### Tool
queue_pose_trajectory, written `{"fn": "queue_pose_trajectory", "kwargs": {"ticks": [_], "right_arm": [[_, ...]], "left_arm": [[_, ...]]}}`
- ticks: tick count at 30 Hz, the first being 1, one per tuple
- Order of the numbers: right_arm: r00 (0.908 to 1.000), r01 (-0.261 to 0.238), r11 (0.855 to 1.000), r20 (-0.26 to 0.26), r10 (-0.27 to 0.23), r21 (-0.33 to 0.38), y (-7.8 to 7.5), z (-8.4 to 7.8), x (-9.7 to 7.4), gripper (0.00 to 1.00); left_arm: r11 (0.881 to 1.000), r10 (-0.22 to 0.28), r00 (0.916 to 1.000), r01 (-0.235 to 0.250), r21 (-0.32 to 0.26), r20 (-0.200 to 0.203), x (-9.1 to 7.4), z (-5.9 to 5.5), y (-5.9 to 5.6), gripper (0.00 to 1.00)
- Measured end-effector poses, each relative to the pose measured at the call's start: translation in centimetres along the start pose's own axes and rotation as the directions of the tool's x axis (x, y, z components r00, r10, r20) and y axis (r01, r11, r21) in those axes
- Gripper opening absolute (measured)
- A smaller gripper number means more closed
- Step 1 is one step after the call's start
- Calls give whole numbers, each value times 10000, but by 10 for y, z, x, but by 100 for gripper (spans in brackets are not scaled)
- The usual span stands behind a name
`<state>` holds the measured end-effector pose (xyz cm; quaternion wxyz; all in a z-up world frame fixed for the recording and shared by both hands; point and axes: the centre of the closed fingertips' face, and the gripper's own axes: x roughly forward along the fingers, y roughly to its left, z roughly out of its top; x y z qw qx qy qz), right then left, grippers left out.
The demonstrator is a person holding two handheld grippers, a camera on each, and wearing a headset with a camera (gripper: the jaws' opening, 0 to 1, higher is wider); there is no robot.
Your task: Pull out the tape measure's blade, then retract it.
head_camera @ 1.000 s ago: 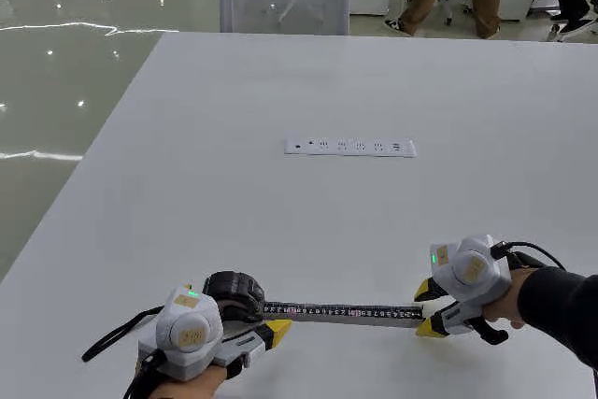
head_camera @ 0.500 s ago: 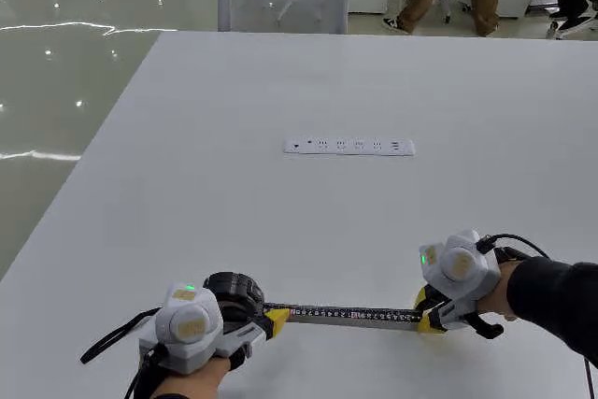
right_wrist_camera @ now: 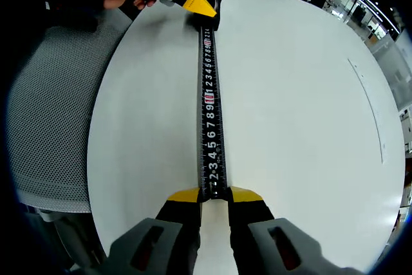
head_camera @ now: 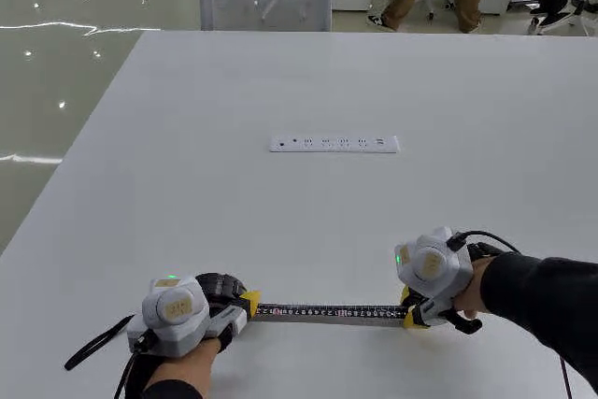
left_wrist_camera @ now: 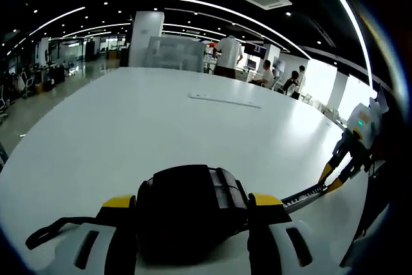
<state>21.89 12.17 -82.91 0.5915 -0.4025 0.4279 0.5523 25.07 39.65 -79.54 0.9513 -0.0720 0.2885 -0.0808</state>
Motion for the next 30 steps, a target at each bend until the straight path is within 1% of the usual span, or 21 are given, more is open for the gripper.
{"fn": "queue_pose_trajectory", "kwargs": {"ticks": [3, 7, 8, 9, 11, 15, 21, 22, 23, 24, 25, 30], "right_arm": [[10000, 2, 10000, 28, -3, 83, 1, 0, -1, 12], [10000, -1, 9997, 83, -1, 243, 0, 0, 0, 12], [10000, 0, 9997, 84, -2, 256, 0, 0, 0, 12], [10000, 3, 9997, 89, -5, 261, 0, 0, 0, 12], [10000, 36, 9997, 78, -38, 247, 1, 1, 0, 12], [9999, 51, 9996, 90, -54, 266, 1, 1, 0, 12], [9998, 87, 9988, 156, -95, 472, 0, 2, 0, 12], [9997, 163, 9999, 199, -164, 47, 1, 4, 0, 12], [9995, 159, 9999, 271, -160, 42, 3, 5, -1, 12], [9992, 133, 9986, 356, -151, 511, 1, 5, 0, 12], [9992, 105, 9975, 369, -131, 693, 0, 5, 0, 12], [9992, 145, 9968, 349, -173, 785, 0, 6, 1, 12]], "left_arm": [[10000, -52, 9997, 51, -22, -236, 0, -2, 0, 65], [9999, 71, 9984, -63, 144, -569, 0, -3, -1, 64], [9998, 76, 9985, -67, 179, -549, -1, -3, -1, 64], [9994, 67, 9987, -50, 344, -497, -1, -3, 0, 64], [9994, 84, 9987, -66, 354, -512, -2, -3, -1, 63], [9994, 117, 9985, -100, 319, -536, -2, -4, 0, 63], [9998, 61, 9982, -49, 203, -590, -1, -4, 1, 63], [9998, 45, 9978, -32, 189, -658, -1, -4, 0, 63], [9998, 41, 9975, -28, 181, -708, -1, -4, 0, 63], [9999, 28, 9972, -15, 172, -752, -1, -5, 0, 63], [9999, 14, 9971, -1, 173, -762, -1, -5, 0, 63], [9999, -20, 9963, 31, 129, -854, 0, -5, 0, 63]]}}
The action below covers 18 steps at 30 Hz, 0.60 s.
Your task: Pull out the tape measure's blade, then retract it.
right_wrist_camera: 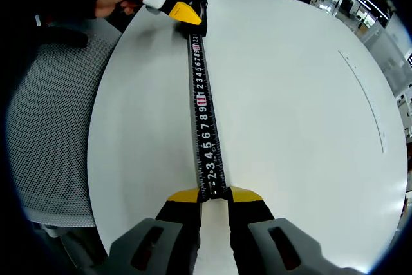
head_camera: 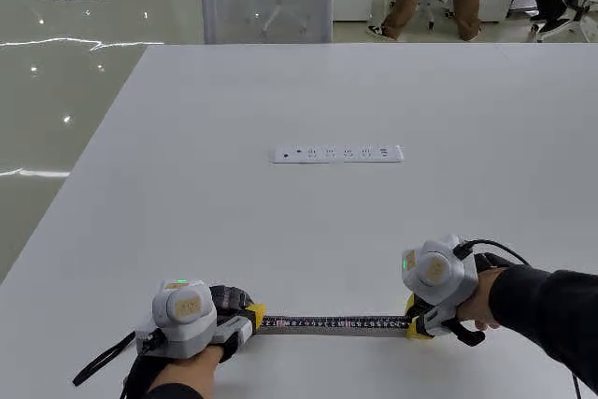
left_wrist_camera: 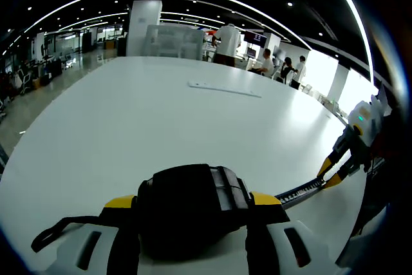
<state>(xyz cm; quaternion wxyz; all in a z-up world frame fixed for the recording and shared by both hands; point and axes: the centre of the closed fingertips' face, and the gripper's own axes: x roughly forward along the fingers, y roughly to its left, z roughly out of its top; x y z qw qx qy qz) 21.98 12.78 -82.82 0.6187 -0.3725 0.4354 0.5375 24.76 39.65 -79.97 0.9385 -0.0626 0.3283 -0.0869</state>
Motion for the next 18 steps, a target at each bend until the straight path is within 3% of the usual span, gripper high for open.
{"fn": "queue_pose_trajectory", "kwargs": {"ticks": [18], "right_arm": [[9994, 59, 9999, 334, -64, 123, 2, 17, 5, 12]], "left_arm": [[10000, -69, 9999, 68, -69, -93, 0, -1, 0, 63]]}}
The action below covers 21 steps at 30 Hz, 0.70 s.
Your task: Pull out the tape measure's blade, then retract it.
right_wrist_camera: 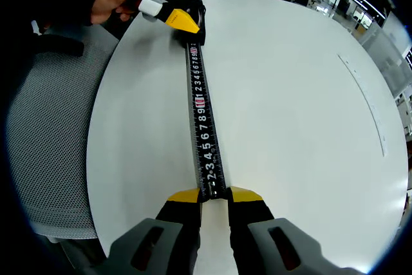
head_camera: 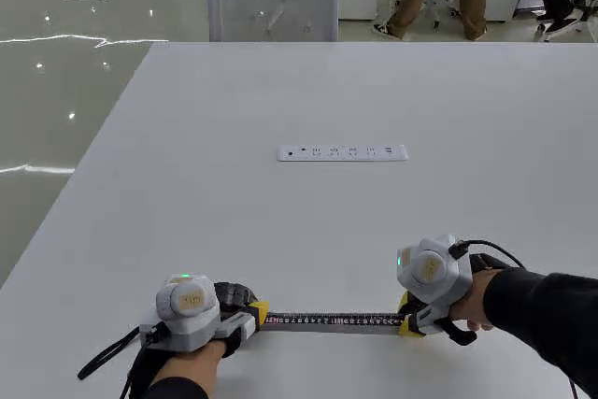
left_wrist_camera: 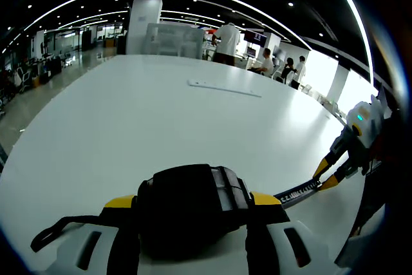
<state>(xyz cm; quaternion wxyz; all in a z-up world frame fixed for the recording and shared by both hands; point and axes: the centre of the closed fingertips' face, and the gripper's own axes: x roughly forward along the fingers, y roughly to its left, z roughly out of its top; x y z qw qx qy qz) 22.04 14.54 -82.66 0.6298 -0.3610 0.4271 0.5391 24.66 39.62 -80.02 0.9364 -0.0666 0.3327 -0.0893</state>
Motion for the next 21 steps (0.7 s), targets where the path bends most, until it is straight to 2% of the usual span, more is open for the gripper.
{"fn": "queue_pose_trajectory", "kwargs": {"ticks": [21], "right_arm": [[9997, -19, 10000, 231, 21, -61, 1, 16, 7, 12]], "left_arm": [[10000, -33, 10000, 33, -27, -64, 1, 0, 0, 63]]}}
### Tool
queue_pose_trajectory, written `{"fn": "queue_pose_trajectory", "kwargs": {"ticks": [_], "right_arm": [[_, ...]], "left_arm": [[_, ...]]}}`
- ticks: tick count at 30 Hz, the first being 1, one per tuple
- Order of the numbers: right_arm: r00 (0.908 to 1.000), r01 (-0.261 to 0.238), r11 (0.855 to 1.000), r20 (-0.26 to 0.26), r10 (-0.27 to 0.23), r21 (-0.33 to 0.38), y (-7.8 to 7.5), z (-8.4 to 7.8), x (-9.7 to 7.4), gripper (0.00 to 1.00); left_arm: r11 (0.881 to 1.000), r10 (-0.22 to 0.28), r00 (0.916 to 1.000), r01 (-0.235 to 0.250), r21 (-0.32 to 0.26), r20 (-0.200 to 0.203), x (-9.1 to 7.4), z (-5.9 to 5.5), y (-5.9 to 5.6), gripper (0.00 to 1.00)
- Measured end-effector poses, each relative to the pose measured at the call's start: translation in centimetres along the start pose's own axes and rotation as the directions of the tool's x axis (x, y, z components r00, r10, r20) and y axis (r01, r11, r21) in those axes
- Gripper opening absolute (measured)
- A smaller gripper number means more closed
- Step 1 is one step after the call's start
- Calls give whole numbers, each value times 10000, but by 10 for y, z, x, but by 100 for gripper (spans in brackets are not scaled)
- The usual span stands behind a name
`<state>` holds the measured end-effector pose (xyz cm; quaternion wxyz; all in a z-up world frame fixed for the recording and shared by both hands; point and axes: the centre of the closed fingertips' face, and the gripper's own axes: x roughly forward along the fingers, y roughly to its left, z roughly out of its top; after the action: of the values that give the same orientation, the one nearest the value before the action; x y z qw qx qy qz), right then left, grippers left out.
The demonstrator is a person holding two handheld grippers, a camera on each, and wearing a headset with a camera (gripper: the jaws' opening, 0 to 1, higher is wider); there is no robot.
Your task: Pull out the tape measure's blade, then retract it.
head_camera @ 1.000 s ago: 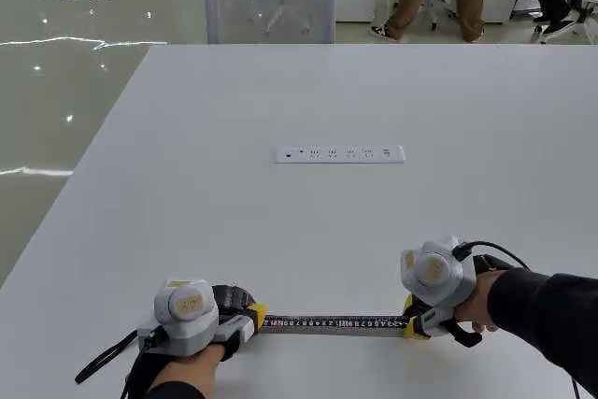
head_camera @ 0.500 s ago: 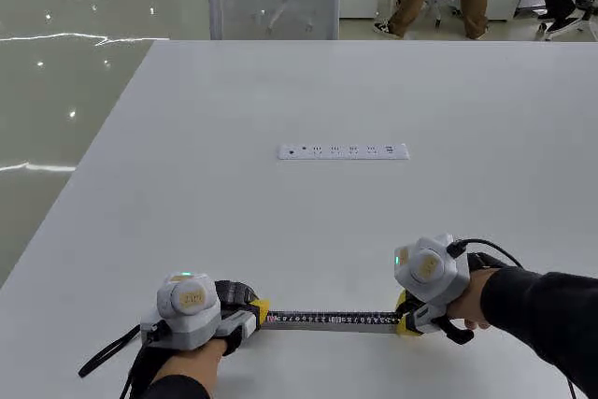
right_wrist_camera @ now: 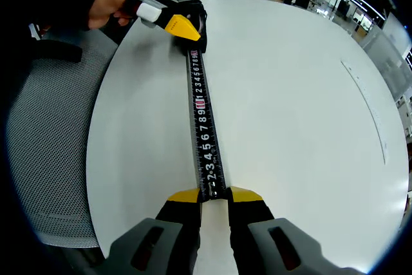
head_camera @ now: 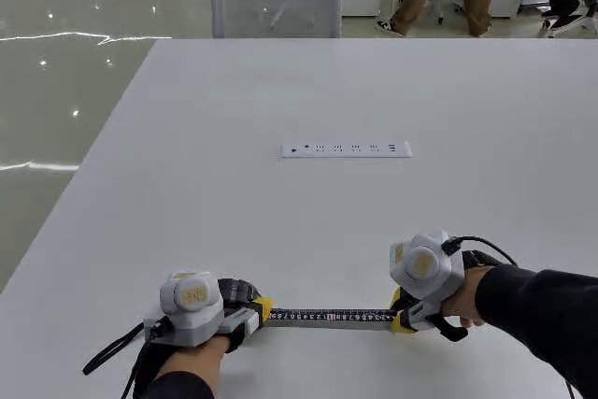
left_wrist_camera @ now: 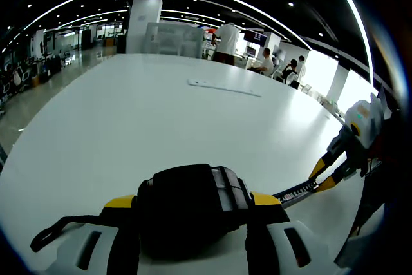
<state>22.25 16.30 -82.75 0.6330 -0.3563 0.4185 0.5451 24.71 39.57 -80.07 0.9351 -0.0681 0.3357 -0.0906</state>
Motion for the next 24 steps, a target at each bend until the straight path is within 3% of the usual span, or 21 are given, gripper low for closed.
{"fn": "queue_pose_trajectory", "kwargs": {"ticks": [24], "right_arm": [[9998, 13, 9999, 202, -15, 115, 1, 13, 6, 12]], "left_arm": [[10000, -57, 10000, 57, -51, -62, 0, 0, 1, 63]]}}
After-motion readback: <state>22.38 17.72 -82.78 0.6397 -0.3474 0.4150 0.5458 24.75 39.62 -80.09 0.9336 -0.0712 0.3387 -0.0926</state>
